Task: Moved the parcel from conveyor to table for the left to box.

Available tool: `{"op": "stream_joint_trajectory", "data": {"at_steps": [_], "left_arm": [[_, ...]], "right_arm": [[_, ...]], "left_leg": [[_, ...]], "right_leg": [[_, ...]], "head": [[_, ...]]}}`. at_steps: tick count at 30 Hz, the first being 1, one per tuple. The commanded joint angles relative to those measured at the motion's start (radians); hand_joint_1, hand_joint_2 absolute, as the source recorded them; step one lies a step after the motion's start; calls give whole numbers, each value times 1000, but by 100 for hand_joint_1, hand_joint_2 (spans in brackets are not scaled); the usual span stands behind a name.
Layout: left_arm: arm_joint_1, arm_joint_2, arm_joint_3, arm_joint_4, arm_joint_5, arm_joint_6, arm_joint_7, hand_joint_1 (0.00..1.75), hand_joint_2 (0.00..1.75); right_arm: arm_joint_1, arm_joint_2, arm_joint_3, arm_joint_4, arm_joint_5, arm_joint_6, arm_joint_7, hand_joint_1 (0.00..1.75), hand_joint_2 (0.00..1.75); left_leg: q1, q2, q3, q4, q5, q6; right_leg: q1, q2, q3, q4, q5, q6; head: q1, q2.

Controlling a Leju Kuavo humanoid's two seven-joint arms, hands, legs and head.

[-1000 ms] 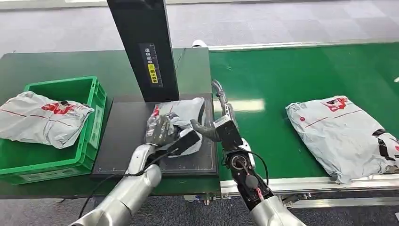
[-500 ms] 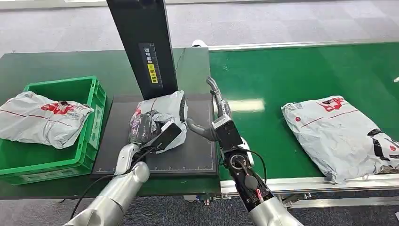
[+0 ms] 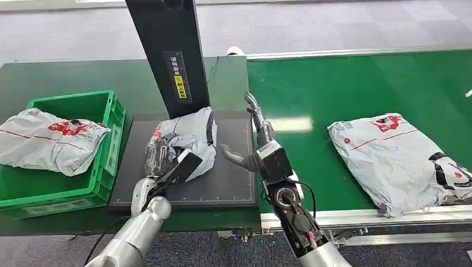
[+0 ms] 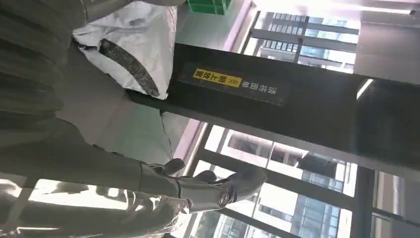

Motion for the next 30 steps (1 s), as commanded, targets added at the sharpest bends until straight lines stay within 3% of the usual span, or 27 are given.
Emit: {"op": "stream_joint_trajectory", "data": {"at_steps": [1, 3, 4, 9, 12, 16, 26, 30], "left_arm": [[154, -63, 124, -407, 54, 27, -255, 175, 175], [154, -63, 124, -407, 54, 27, -255, 175, 175], [187, -94, 179, -506, 60, 27, -363, 175, 175], [299, -88, 128, -868, 88, 27, -363, 175, 175], [307, -87, 126, -887, 90, 27, -363, 175, 175], [360, -94, 135, -1078, 99, 27, -363, 175, 175], [374, -103, 175, -1237, 99, 27, -363, 175, 175], [326, -140, 341, -1166, 13, 27, -363, 175, 175]], "right_arm": [[-7, -35, 27, -5, -7, -5, 2, 0, 175], [-7, -35, 27, -5, -7, -5, 2, 0, 175], [-14, -32, 30, 8, -10, -9, -2, 0, 175], [-37, -18, 42, 59, -19, -4, -8, 0, 175], [-39, -16, 42, 65, -20, -4, -8, 0, 175], [-38, -14, 45, 88, -28, -4, -20, 0, 175], [-26, -18, 46, 82, -29, 5, -23, 0, 175], [-18, -18, 50, 84, -27, 7, -23, 0, 175]], "left_leg": [[0, -2, 0, 0, -1, 4], [0, -1, 0, 1, -1, 4], [0, -1, 0, 0, -1, 3], [0, 0, -1, 1, -2, 4], [0, 2, -1, 1, -2, 3], [0, 0, -2, 1, -1, 2], [0, -1, -1, -1, -1, 2], [0, 0, -1, 0, -1, 2]], "right_leg": [[1, -2, 2, -1, -1, -3], [1, -2, 1, -1, 0, -3], [1, -2, 1, -1, 0, -3], [1, -1, -1, 0, 0, -4], [1, 1, -1, 0, 0, -3], [1, 1, -1, 0, 0, -2], [1, -1, 1, -1, -1, -3], [1, 0, 0, -1, 0, -2]], "head": [[0, 0], [0, 0], [1, 0], [0, 0], [1, 0], [1, 0], [0, 0], [1, 0]]}}
